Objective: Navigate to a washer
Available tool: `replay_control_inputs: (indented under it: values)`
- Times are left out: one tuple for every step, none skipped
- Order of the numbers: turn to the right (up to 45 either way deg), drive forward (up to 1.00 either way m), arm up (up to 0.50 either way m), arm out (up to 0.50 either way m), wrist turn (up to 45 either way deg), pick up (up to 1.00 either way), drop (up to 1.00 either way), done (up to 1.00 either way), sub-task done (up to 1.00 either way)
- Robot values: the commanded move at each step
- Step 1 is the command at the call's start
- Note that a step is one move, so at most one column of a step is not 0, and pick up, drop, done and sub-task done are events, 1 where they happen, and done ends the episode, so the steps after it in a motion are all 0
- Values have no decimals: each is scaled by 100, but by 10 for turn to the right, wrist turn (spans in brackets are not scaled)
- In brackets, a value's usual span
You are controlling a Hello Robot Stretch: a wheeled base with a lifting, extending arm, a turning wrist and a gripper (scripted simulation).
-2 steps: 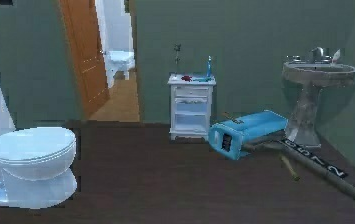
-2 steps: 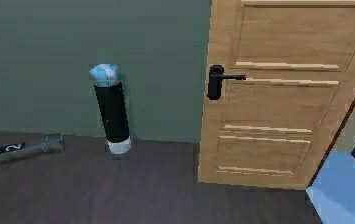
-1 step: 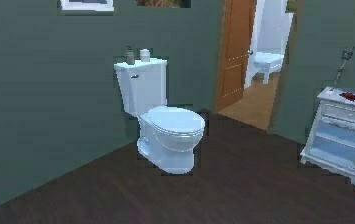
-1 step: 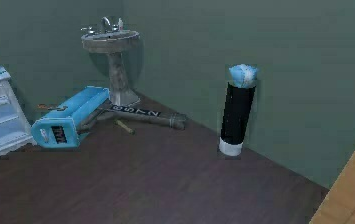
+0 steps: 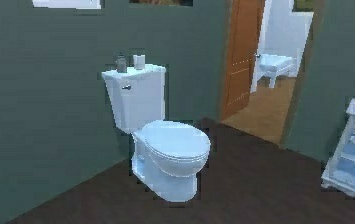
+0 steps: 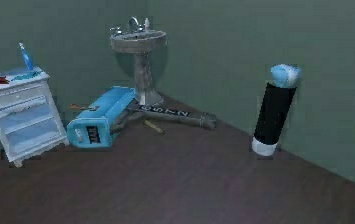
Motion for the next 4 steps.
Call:
replay_control_inputs:
  values:
    - [-420,0,0,0,0,0,0,0,0]
    - [0,65,0,0,0,0,0,0,0]
    - [-450,0,0,0,0,0,0,0,0]
    - [-120,0,0,0,0,0,0,0,0]
